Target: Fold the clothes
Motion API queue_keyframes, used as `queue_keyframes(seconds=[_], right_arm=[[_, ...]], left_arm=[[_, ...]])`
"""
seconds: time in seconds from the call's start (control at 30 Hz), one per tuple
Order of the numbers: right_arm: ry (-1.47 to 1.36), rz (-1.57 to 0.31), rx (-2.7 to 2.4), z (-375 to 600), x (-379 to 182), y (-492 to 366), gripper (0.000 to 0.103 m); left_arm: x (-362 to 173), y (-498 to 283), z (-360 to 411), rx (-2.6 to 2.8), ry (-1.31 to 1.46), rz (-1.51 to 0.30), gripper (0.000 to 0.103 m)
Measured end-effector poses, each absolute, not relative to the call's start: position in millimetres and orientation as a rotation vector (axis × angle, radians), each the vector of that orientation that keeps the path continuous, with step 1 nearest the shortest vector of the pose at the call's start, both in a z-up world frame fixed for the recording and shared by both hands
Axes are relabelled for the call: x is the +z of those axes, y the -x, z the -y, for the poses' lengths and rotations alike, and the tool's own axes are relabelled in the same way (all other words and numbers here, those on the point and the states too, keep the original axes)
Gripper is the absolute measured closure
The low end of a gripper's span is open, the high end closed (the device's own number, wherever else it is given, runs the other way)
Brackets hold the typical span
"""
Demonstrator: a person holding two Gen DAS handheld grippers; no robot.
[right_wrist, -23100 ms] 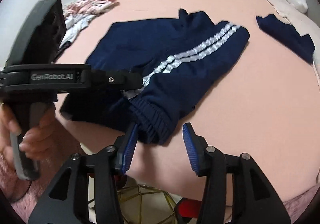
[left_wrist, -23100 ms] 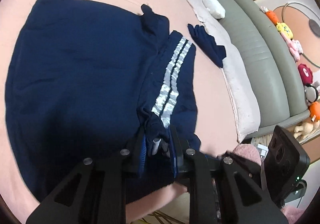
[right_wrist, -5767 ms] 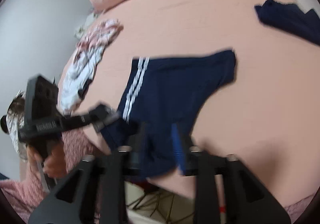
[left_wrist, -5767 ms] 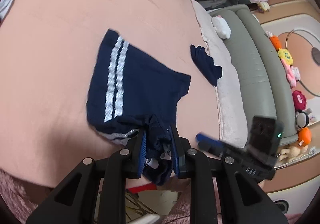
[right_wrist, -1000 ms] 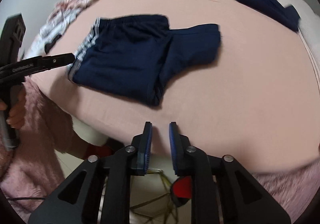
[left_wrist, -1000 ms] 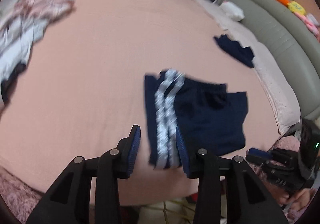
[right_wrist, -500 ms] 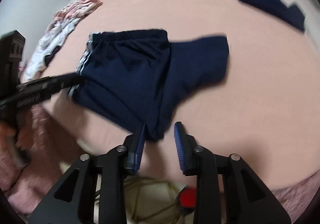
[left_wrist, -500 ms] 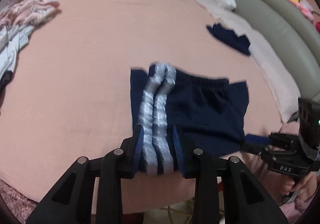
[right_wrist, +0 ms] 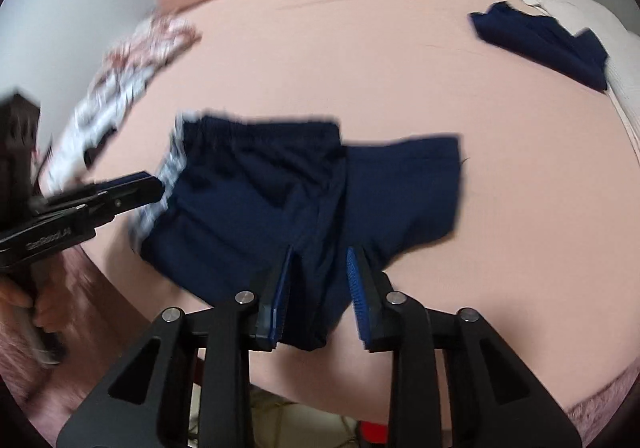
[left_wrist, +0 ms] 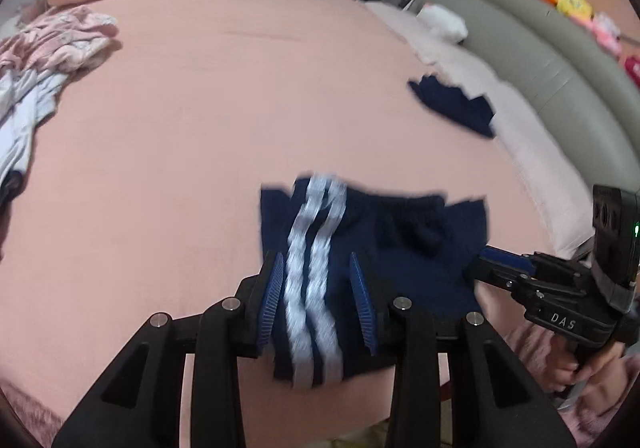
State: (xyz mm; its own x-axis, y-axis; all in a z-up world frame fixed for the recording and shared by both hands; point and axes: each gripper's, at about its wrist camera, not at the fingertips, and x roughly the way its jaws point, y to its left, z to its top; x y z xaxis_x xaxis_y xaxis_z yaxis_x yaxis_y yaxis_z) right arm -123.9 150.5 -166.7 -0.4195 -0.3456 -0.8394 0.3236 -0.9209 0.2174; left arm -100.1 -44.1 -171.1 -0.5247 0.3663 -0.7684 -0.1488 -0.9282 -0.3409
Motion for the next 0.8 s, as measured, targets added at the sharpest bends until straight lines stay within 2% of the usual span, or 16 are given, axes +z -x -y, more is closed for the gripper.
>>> queue_keyframes(seconds=[0.07, 0.2, 0.27, 0.3, 0.4, 0.47, 0.57, 0.67, 0.73, 0.8], right_arm=[[-1.360, 0.004, -2.361, -141.8, -161.4, 129.4, 0.073], [-1.301, -0.075, -2.359, -120.3, -159.2, 143.9, 0.073], [-1.351, -0.133, -2.358, -117.4, -175.5, 154.4, 0.073], [-1.390, -0.114, -2.354, -121.2, -182.9, 160.0, 0.073], [-1.429, 0.245, -2.321, -148.3, -180.4, 170.3, 0.073], [-1.392, 0.331, -2.334, -156.3, -171.7, 167.3, 0.073], [-1.337, 0.262, -2.357, -148.3, -165.4, 154.9, 0.067], [-1.389, 0.162, -2.350, -137.7, -178.4, 152.4, 0.066], [-1.451, 0.175, -2.329, -139.9, -187.1, 158.9, 0.066], [-1.431, 0.299, -2.327, -150.9, -176.9, 159.6, 0.066]], left_arm=[[-168.8, 111.8, 34.8, 2.480, 1.335, 0.313, 0.066], [-185.5, 128.9, 8.9, 2.515, 1.407, 0.090, 0.066], [-194.2, 137.9, 16.0, 2.535, 1.458, 0.134, 0.066], [-192.2, 137.8, 25.8, 2.537, 1.448, 0.216, 0.066], [-186.0, 136.8, 54.6, 2.531, 1.405, 0.462, 0.060], [-181.2, 131.3, 63.4, 2.519, 1.337, 0.573, 0.056], [-184.5, 129.8, 48.8, 2.524, 1.351, 0.447, 0.056], [-200.3, 138.4, 34.1, 2.542, 1.477, 0.299, 0.056], [-196.8, 140.0, 43.2, 2.553, 1.487, 0.393, 0.056], [-185.7, 135.9, 50.7, 2.569, 1.432, 0.465, 0.056]])
